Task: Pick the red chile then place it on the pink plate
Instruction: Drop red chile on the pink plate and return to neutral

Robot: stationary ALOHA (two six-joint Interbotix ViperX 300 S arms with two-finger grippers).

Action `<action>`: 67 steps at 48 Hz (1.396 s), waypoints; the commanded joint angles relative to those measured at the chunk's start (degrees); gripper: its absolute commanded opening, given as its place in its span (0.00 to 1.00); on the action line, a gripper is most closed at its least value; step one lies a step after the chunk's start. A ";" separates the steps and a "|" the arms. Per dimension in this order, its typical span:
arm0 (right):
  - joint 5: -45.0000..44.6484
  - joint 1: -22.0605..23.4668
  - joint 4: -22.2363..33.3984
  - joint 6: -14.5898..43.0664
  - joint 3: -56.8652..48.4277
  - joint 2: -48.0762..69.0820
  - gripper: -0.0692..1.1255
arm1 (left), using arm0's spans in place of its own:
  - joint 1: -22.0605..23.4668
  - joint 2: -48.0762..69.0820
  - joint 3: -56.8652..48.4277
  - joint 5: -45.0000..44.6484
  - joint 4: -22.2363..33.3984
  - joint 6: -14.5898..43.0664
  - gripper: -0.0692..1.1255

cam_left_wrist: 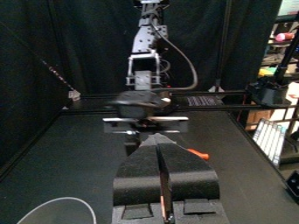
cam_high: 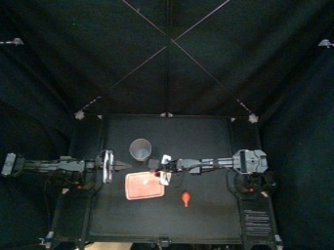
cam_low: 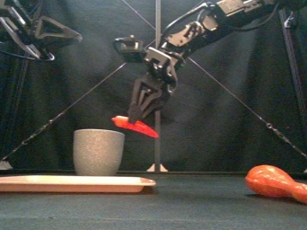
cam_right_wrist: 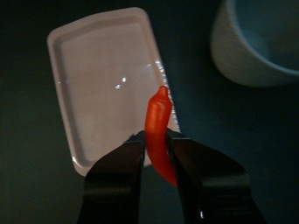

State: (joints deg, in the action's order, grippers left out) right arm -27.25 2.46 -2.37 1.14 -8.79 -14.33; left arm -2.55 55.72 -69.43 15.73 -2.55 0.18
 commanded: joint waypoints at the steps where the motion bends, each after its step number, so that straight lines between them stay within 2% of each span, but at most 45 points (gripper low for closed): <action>1: 0.79 -2.37 0.70 0.00 5.89 -2.90 0.59 | -0.18 -0.26 0.70 0.18 -0.09 0.09 0.04; 7: 0.18 -3.16 1.14 0.35 9.76 -7.82 0.62 | -0.18 -0.09 0.70 0.26 -0.09 0.09 0.04; 12: -0.97 -3.16 1.32 0.44 11.16 -9.93 0.68 | -0.18 0.09 0.70 0.26 -0.09 0.09 0.03; 19: -1.41 -3.08 1.76 0.44 11.07 -10.11 0.78 | -0.18 0.26 0.62 -0.62 -0.09 0.09 0.04; 25: -1.67 -2.46 3.25 0.44 10.11 -8.09 0.79 | -0.18 0.70 0.62 -1.05 -0.09 0.09 0.04; 34: 2.02 -1.85 5.63 0.53 5.27 0.79 0.79 | -0.53 1.41 0.35 -1.85 -0.09 0.09 0.04; 44: 7.38 -0.97 5.27 0.70 -4.83 12.74 0.79 | -0.79 1.49 0.26 -1.85 -0.09 0.09 0.04; 67: 27.25 2.46 6.15 0.35 -32.34 51.59 0.79 | -0.97 1.67 0.00 -2.20 -0.18 0.09 0.04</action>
State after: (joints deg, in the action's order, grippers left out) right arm -2.90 4.57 3.69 1.58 -38.06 30.50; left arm -3.34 57.48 -70.14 13.36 -2.55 0.18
